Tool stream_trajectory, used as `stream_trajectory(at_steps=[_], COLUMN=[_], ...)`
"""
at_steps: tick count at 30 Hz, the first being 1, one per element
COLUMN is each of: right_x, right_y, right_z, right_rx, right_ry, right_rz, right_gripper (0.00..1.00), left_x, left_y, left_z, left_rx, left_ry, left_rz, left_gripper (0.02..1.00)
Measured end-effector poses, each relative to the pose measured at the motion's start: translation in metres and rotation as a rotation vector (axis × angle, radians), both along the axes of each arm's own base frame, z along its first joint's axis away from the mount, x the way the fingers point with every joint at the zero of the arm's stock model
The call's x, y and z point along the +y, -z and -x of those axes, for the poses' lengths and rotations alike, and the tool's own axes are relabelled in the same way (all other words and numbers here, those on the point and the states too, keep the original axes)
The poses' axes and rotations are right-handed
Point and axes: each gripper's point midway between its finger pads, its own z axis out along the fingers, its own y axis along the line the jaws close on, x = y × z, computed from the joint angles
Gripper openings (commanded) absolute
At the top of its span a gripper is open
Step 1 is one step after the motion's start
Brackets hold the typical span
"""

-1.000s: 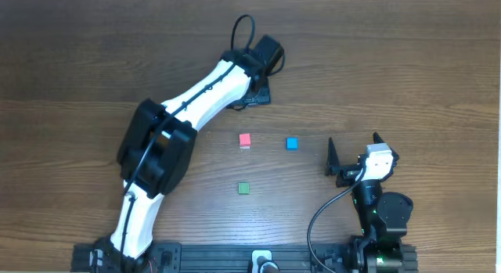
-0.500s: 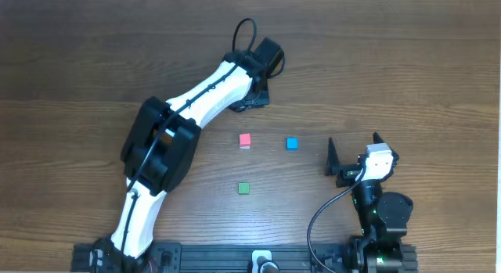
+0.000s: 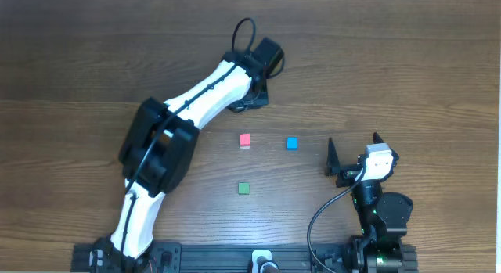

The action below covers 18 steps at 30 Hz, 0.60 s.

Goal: Stack Cubes

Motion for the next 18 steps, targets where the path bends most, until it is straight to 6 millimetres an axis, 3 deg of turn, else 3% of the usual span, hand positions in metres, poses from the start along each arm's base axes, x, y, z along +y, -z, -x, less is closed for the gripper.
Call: stream_trajectory(at_steps=[3, 6, 7, 11, 15, 18], right_x=[0.0, 0.0, 0.0, 0.0, 0.0, 0.0], right_y=[0.0, 0.0, 0.0, 0.0, 0.0, 0.0], right_z=[0.0, 0.0, 0.0, 0.0, 0.0, 0.0], right_rx=[0.0, 0.0, 0.0, 0.0, 0.0, 0.0], right_ry=[0.0, 0.0, 0.0, 0.0, 0.0, 0.0], right_rz=[0.0, 0.0, 0.0, 0.0, 0.0, 0.0], right_gripper=[0.991, 0.993, 0.991, 0.993, 0.993, 0.993], left_x=[0.004, 0.005, 0.002, -0.018, -0.027, -0.022], left_y=[-0.02, -0.057, -0.083, -0.126, -0.119, -0.096], left_z=[0.007, 0.018, 0.029, 0.055, 0.09, 0.106], left_rx=[-0.009, -0.046, -0.075, -0.152, -0.16, -0.136], left_ry=[0.004, 0.014, 0.03, 0.056, 0.053, 0.037], left_rz=[-0.013, -0.018, -0.009, 0.045, 0.07, 0.06], left_gripper=[0.176, 0.165, 0.161, 0.152, 0.159, 0.159])
